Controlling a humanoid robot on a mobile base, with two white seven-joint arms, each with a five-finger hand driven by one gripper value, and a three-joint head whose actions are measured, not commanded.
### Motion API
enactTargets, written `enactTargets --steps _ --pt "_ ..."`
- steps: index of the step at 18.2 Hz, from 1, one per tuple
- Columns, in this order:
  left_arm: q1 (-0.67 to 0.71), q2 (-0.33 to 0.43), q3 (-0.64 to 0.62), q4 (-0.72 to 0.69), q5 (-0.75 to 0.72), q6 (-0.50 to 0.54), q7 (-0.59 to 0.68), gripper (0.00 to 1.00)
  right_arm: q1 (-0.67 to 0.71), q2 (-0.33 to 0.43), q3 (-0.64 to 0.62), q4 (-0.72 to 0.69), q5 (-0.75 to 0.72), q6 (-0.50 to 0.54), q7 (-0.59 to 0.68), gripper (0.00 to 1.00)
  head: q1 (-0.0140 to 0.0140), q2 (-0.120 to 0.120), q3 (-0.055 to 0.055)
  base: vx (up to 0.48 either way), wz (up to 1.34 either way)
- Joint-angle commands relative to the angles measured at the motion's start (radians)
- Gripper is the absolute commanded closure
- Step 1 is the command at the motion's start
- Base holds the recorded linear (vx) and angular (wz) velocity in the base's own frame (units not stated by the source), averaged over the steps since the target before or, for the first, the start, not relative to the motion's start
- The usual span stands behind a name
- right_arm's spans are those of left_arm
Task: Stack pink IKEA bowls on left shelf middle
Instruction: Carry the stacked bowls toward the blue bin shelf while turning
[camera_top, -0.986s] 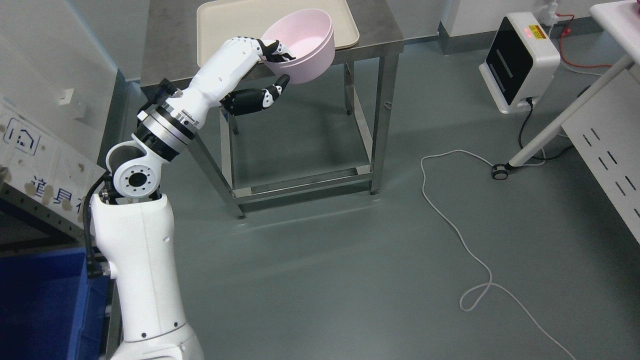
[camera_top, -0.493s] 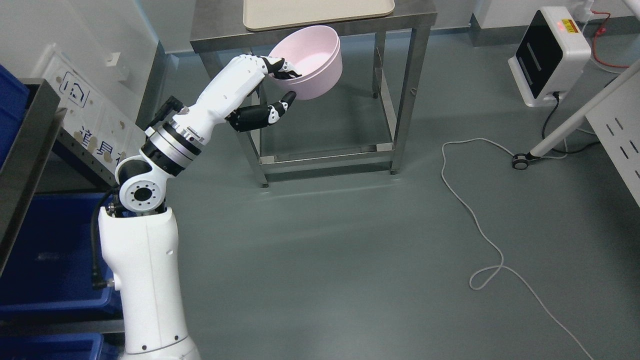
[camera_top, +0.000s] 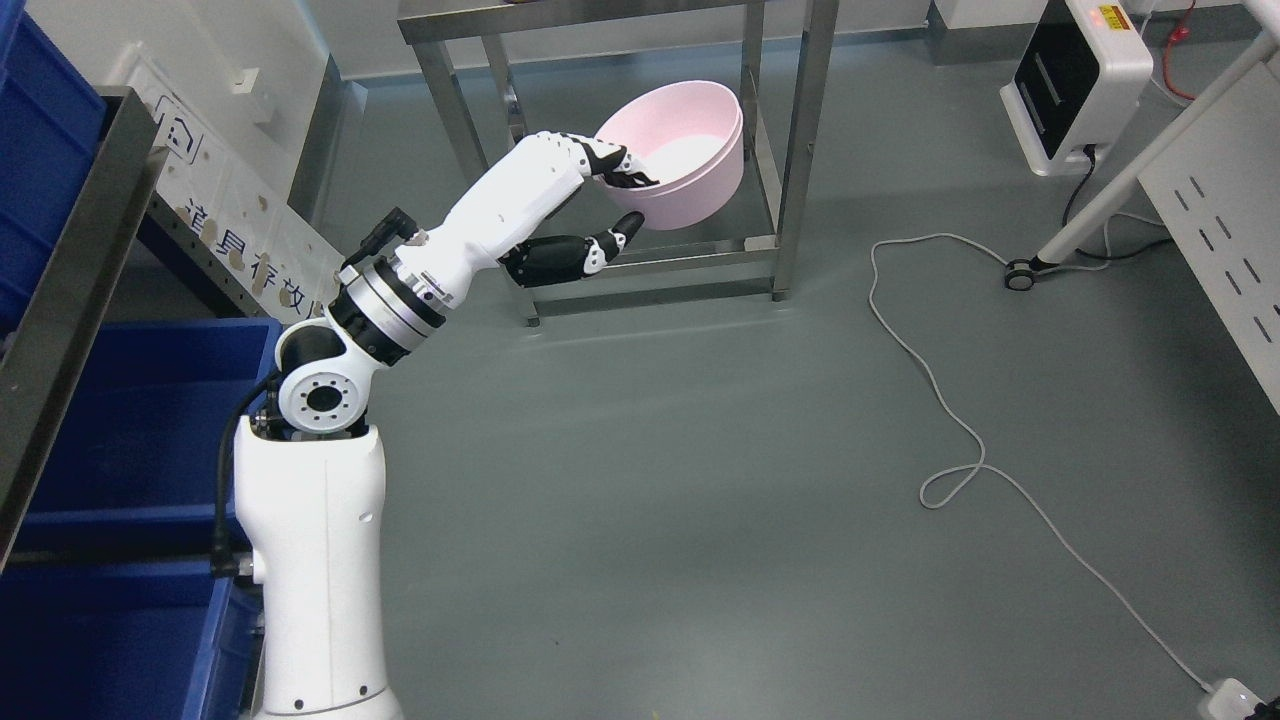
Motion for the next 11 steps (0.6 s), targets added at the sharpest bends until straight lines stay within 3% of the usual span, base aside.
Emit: enactTargets --steps 1,7,11 --pt "0.009 0.017 -0.054 -0.002 0.019 0.000 0.004 0.97 0.000 -0.017 -0.011 0.000 0.008 0.001 0.000 0.00 0.0000 0.000 0.000 -0.311 0.04" --pt "0.008 0.017 -0.041 -0.002 0.021 0.003 0.004 0.97 0.000 -0.017 -0.011 0.000 0.008 0.001 0.000 0.00 0.0000 0.000 0.000 -0.309 0.27" --pt "0.008 0.017 -0.035 -0.002 0.024 0.003 0.004 0.97 0.000 -0.017 -0.011 0.000 0.008 0.001 0.000 0.00 0.0000 0.000 0.000 -0.261 0.75"
